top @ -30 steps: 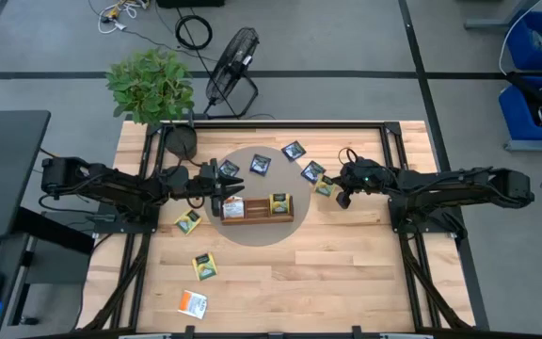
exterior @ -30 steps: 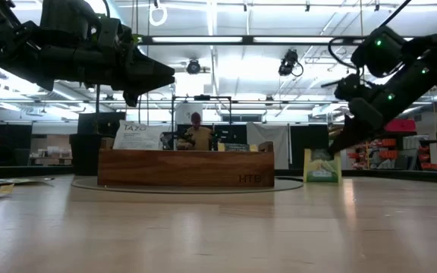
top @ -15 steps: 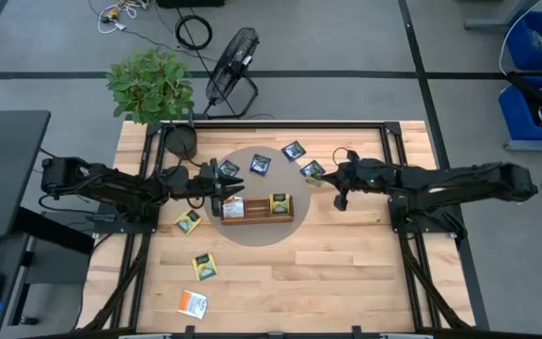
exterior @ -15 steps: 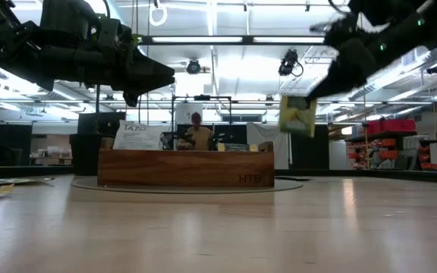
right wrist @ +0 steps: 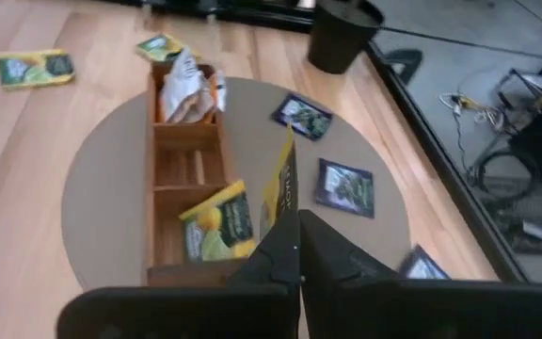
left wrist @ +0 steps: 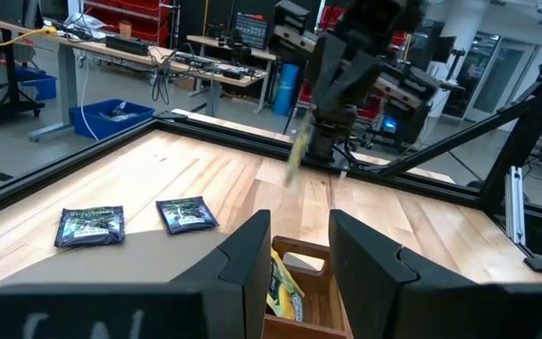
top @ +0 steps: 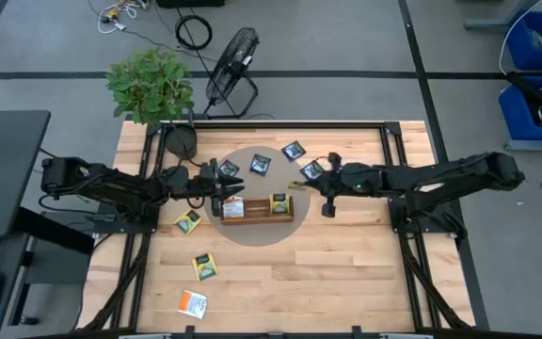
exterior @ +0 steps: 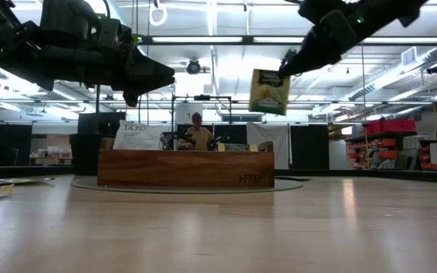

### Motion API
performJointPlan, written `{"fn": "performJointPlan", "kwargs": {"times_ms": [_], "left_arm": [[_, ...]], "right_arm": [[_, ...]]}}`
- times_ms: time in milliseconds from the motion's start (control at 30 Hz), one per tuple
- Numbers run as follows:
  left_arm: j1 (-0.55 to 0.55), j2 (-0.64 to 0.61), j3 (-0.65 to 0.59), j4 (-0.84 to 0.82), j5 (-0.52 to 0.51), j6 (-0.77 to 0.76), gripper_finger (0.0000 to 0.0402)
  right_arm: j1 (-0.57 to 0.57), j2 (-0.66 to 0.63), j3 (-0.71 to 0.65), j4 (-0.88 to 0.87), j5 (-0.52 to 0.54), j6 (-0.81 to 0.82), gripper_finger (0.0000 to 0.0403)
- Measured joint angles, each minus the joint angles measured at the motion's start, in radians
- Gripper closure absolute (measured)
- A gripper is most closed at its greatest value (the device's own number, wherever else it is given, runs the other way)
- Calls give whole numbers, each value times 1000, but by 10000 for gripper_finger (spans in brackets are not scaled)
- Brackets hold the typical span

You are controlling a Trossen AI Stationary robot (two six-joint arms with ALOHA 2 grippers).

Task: Pick & Place Tea
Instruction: Put the top right yellow tea bag into the right compartment of the wooden organizer

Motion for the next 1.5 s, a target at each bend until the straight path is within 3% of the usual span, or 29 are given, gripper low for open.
{"fn": "performJointPlan", "kwargs": {"times_ms": [400, 867, 1500], "left_arm": [[0, 0, 0, -2, 0, -1, 287], [0, 0, 0, -3, 0, -2, 287], [-1, 0, 0, -3, 0, -7, 287]], "right_arm": [[38, 218, 154, -14, -104, -71, 403], [24, 346, 163, 61, -152, -72, 403], [-20, 389, 163, 41, -178, -61, 403]]}}
